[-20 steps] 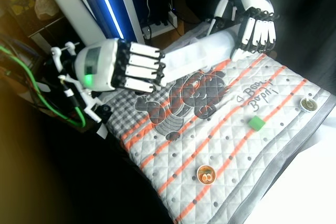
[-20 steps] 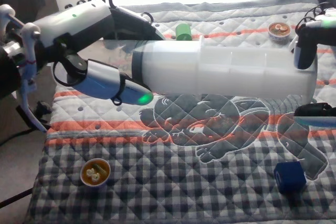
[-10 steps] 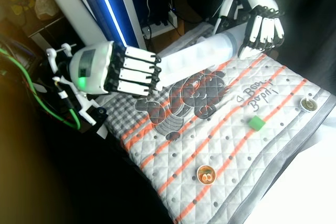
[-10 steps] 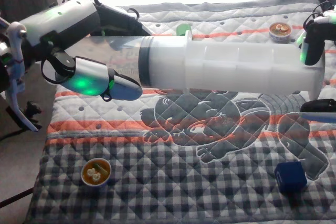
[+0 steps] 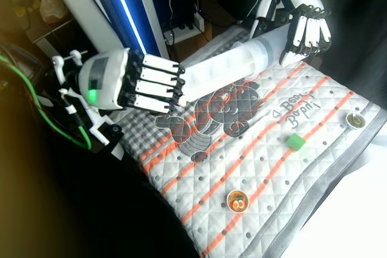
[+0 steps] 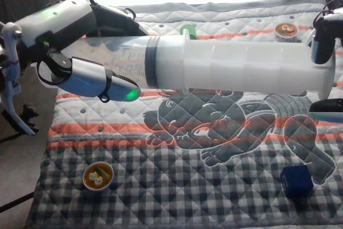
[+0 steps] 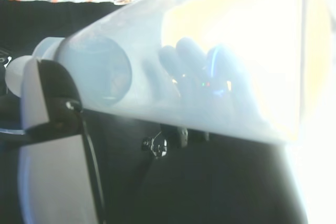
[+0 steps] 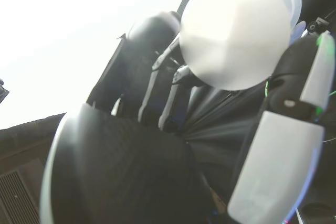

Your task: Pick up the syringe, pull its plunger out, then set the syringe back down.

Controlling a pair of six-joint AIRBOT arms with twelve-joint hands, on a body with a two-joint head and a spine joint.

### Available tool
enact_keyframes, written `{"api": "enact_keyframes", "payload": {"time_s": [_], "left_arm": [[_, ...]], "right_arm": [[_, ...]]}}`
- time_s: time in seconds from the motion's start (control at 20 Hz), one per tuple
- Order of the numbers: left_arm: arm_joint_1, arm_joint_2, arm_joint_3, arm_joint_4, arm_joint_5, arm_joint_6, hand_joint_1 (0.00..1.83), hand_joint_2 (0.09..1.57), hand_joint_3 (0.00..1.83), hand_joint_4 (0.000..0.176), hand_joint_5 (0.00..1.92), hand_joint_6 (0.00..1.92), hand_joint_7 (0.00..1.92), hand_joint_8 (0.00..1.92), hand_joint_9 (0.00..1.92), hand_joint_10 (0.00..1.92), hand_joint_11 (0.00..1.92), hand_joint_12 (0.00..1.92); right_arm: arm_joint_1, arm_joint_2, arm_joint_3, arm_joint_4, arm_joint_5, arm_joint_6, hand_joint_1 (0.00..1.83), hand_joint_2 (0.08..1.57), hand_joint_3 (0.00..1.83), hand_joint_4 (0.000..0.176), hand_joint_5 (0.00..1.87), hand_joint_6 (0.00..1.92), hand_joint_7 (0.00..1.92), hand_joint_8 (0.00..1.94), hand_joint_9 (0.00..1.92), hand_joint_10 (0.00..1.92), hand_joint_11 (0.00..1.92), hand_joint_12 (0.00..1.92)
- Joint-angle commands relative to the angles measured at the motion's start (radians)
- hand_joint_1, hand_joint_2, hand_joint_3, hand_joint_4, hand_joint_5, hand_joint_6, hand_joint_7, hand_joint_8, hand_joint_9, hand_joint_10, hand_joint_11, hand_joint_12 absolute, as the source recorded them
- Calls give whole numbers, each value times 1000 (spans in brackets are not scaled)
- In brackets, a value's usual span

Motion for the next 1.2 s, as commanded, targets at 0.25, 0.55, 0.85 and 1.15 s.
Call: {"api": "enact_keyframes", "payload": {"time_s": [0.25, 0.55, 0.85, 1.15], "left_arm": [[-10, 15, 9, -48, 159, -30, 1201, 1213, 0, 0, 934, 1113, 650, 1443, 328, 1381, 27, 1921], [-4, 7, 8, -51, 159, -30, 1201, 1216, 0, 0, 922, 1160, 649, 1417, 376, 1372, 113, 1921], [-29, -56, 43, -10, 67, -29, 1187, 1221, 0, 0, 897, 1215, 662, 1385, 434, 1307, 239, 1882], [-50, -177, 133, 26, -105, -29, 1145, 1179, 0, 0, 881, 1158, 682, 809, 340, 1020, 0, 1820]], "right_arm": [[2, 9, 1, 43, 157, 0, 1213, 991, 11, 0, 472, 799, 567, 555, 565, 689, 403, 1404], [2, 9, 0, 46, 157, 0, 916, 781, 0, 87, 103, 33, 33, 0, 77, 98, 0, 1369], [2, 9, 2, 48, 157, 0, 824, 833, 0, 63, 52, 17, 0, 0, 35, 36, 0, 1448], [0, 9, 4, 48, 156, 0, 995, 850, 0, 40, 169, 76, 101, 22, 133, 128, 0, 1551]]}}
